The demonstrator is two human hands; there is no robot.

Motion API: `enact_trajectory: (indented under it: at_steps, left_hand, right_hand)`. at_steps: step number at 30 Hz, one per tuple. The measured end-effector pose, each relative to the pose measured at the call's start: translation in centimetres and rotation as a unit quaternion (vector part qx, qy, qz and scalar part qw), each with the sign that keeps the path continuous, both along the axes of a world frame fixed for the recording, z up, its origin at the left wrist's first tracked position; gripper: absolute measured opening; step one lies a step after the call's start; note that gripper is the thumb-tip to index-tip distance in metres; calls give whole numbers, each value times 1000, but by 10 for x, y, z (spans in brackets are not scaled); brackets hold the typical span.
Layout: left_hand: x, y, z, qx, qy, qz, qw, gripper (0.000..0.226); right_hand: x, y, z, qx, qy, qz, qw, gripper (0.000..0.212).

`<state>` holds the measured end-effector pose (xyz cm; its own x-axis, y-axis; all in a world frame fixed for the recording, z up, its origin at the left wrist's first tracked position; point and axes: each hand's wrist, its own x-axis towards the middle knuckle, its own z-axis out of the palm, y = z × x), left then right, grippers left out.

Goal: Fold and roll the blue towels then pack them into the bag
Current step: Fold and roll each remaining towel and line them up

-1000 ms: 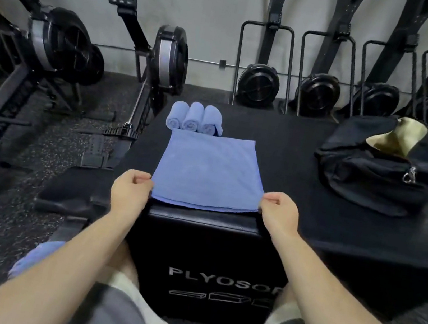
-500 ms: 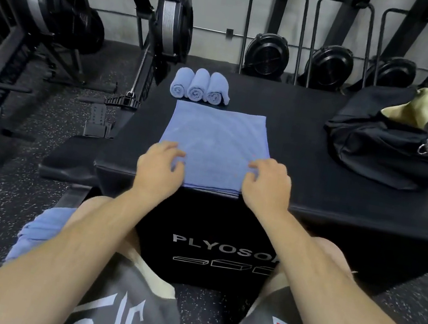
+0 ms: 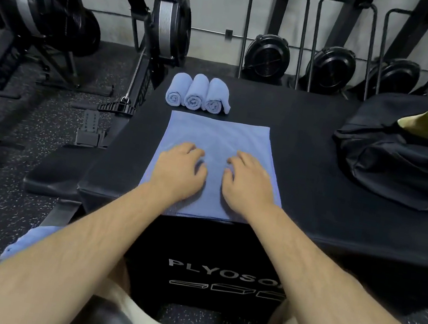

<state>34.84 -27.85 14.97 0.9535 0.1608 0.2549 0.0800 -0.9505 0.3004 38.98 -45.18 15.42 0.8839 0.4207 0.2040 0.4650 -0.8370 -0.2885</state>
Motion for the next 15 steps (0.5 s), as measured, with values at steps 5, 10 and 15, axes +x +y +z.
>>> enact_trajectory:
  at_steps: [5,10,15]
  left_hand:
    - [24,15,-11,-16,169,18,985,68]
    - [38,22,-9,25,55,28,998,52]
    - [111,23,4,-10,114,21,993,51]
  right_hand:
    - [34,-8,-10,-52,119,-7,992,63]
    - [58,-8,-7,-46,9,-81,996,43]
    - [114,52,3,-62,56,3,997,53]
